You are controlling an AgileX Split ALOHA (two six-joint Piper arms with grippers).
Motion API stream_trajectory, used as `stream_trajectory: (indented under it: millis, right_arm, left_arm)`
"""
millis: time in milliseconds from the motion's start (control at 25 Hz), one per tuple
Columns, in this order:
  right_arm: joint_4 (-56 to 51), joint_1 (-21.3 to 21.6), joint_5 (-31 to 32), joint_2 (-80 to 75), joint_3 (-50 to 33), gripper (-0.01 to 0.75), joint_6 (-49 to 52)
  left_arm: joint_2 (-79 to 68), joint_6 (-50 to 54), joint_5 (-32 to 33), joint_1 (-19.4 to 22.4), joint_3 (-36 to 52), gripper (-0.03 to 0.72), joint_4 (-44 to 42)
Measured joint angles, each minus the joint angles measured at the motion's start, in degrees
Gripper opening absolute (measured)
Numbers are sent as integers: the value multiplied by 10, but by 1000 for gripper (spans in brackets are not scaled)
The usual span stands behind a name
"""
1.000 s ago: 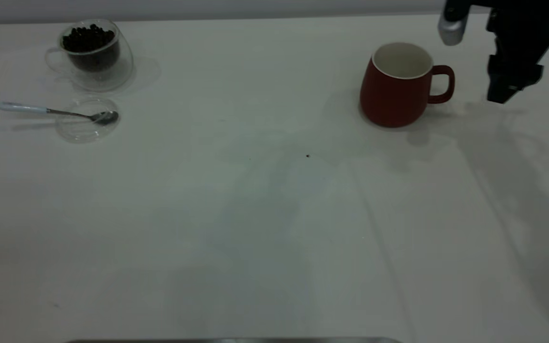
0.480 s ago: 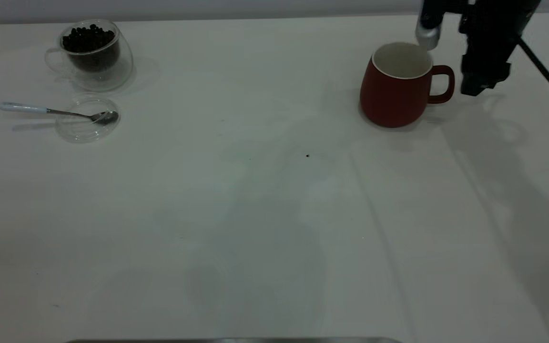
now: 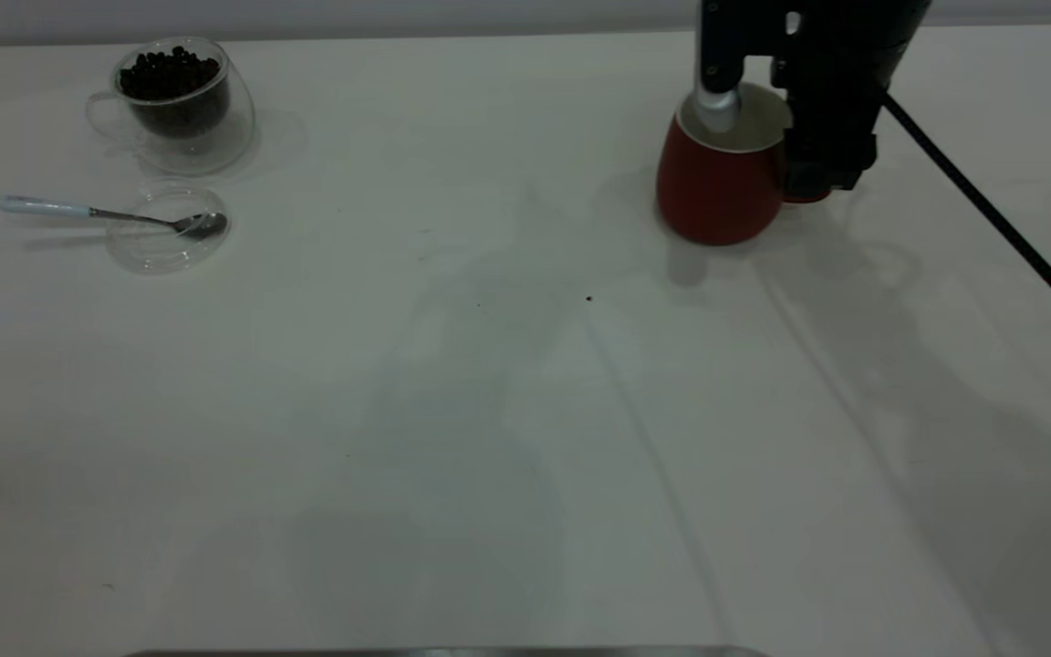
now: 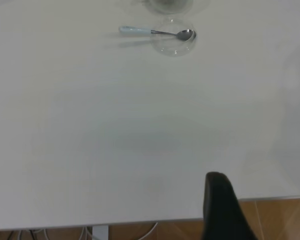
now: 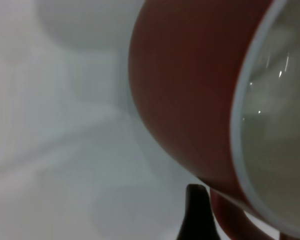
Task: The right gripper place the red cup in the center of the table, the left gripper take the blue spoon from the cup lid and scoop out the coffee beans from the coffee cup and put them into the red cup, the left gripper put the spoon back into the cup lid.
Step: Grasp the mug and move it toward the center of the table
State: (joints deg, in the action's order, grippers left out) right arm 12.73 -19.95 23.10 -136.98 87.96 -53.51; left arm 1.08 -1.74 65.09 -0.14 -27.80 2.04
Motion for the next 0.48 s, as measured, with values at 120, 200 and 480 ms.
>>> stream_trajectory:
  millis: [120,200,480]
  right_arm:
    - [0,-11,0,0,0,590,-1]
    - [0,-21,0,0,0,590,-1]
    - [-1,-82,6,0,0,590,8]
  left_arm:
    - [0,0,0,0,0,464,0]
    - [0,0,0,0,0,464,0]
    - [0,0,0,0,0,464,0]
